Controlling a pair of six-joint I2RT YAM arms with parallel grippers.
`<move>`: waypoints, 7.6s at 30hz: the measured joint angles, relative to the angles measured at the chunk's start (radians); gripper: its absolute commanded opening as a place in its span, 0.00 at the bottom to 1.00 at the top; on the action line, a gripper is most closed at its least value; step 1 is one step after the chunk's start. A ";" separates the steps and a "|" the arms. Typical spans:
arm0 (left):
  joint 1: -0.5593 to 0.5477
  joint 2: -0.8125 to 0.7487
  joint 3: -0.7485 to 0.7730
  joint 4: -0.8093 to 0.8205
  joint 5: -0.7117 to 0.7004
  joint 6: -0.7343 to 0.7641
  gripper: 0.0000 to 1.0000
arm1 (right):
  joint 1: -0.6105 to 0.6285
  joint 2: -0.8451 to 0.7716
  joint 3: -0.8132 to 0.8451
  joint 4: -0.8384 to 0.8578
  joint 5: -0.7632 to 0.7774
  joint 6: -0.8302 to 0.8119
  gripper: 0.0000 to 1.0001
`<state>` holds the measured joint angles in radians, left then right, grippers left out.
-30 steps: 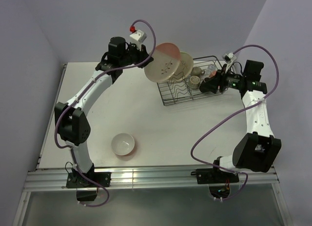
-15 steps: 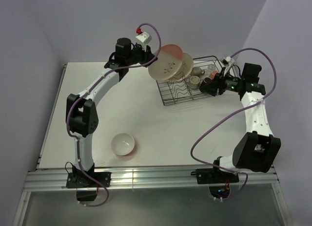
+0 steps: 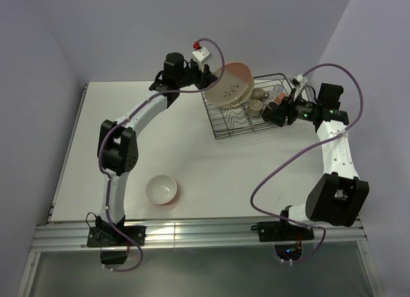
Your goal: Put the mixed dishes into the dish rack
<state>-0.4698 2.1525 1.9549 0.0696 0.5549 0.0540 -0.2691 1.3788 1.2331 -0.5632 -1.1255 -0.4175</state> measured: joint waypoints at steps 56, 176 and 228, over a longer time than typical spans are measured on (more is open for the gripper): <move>-0.080 0.106 -0.026 0.124 -0.023 0.117 0.53 | 0.000 0.019 -0.018 -0.006 -0.001 0.000 0.58; 0.077 -1.018 -1.246 0.302 0.096 -1.072 0.98 | 0.792 0.137 0.087 0.211 0.608 0.087 0.00; 0.036 -0.737 -0.976 0.016 0.125 -1.125 0.90 | 0.715 0.184 0.091 0.307 0.502 0.355 0.00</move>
<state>-0.4335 1.4158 0.9787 0.0856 0.6796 -1.0706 0.4461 1.5631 1.3243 -0.2565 -0.6235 -0.0628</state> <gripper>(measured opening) 0.910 0.140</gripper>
